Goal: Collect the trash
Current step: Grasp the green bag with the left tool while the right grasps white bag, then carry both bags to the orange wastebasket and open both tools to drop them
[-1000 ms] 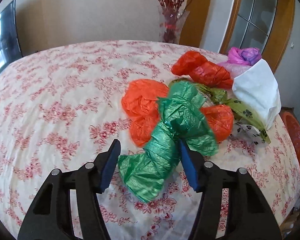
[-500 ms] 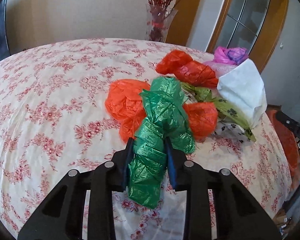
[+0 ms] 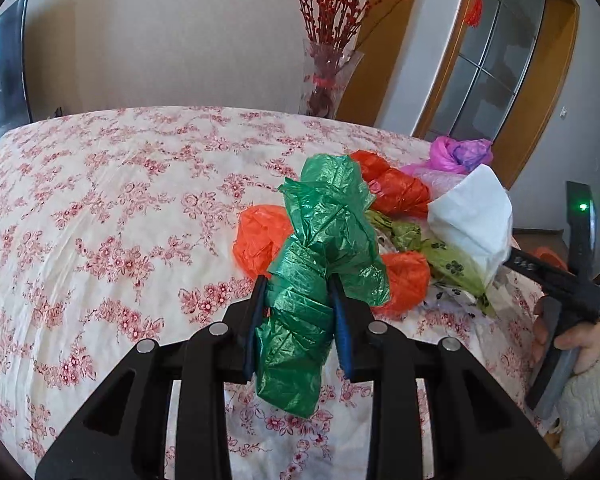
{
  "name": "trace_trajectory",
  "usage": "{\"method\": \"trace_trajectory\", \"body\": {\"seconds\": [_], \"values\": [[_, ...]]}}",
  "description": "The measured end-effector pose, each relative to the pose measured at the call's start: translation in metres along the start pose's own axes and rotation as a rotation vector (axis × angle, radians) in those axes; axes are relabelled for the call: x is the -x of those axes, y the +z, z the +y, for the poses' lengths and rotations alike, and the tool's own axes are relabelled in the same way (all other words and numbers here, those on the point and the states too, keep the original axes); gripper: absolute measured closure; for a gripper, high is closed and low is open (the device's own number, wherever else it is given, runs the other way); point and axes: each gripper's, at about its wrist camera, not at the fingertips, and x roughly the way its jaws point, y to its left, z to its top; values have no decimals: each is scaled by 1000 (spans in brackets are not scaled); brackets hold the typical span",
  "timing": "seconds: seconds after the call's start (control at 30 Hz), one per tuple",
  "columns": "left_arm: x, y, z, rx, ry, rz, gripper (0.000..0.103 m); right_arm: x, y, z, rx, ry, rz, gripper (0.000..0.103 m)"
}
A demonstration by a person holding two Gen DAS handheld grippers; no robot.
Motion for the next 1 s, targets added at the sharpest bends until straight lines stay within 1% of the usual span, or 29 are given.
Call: {"method": "trace_trajectory", "body": {"seconds": [0.07, 0.13, 0.3, 0.57, 0.8, 1.0], "values": [[0, 0, -1, -3, -3, 0, 73, 0, -1, 1, 12, -6, 0, 67], [0, 1, -3, -6, -4, -1, 73, 3, -5, 0, 24, -5, -4, 72], [2, 4, -7, -10, -13, -7, 73, 21, -16, -7, 32, -2, -18, 79], [8, 5, -23, -21, -42, -17, 73, 56, -33, -34, 2, 0, -42, 80], [15, 7, -53, -57, -78, -30, 73, 90, -48, -61, -34, -13, -86, 80], [20, 8, -85, -91, -127, -41, 73, 119, -55, -81, -65, -22, -135, 80]]}}
